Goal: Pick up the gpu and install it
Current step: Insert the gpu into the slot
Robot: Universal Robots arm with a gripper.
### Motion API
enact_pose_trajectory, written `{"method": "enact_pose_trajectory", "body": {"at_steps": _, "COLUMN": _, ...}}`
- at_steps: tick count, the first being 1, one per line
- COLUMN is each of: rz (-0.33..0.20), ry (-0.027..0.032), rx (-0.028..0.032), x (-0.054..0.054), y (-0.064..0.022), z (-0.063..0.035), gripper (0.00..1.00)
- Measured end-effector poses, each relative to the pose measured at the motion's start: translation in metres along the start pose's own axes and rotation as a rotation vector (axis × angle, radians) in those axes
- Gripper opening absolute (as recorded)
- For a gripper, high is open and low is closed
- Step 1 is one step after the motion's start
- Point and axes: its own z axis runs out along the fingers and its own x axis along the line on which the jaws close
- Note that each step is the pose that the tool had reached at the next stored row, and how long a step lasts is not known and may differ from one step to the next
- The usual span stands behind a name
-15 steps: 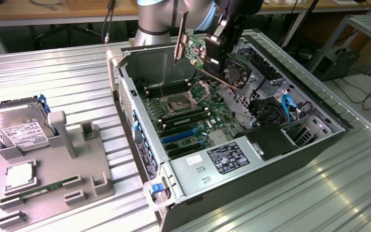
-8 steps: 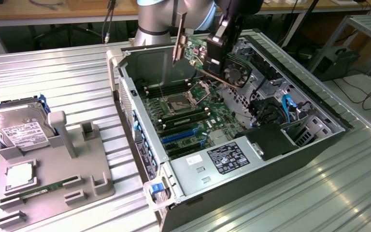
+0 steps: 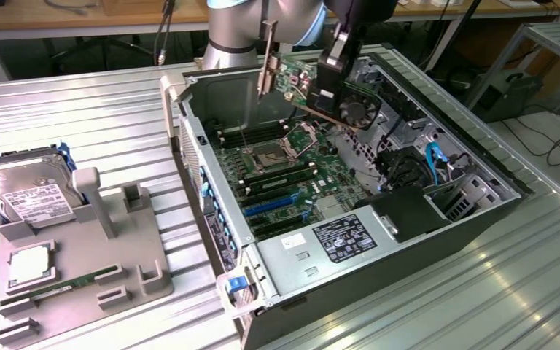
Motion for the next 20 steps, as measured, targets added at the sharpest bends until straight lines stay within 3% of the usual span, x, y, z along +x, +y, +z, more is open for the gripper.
{"method": "enact_pose_trajectory", "body": {"at_steps": 4, "rz": -0.08, "ry": -0.0015, "rx": -0.0017, "x": 0.0, "y": 0.0, "z": 0.0, "gripper": 0.27}}
{"method": "enact_pose_trajectory", "body": {"at_steps": 10, "rz": -0.151, "ry": -0.0028, "rx": -0.0032, "x": 0.0, "y": 0.0, "z": 0.0, "gripper": 0.27}}
{"method": "enact_pose_trajectory", "body": {"at_steps": 15, "rz": -0.25, "ry": -0.0047, "rx": -0.0052, "x": 0.0, "y": 0.0, "z": 0.0, "gripper": 0.27}}
{"method": "enact_pose_trajectory", "body": {"at_steps": 20, "rz": -0.313, "ry": -0.0058, "rx": -0.0065, "x": 0.0, "y": 0.0, "z": 0.0, "gripper": 0.27}}
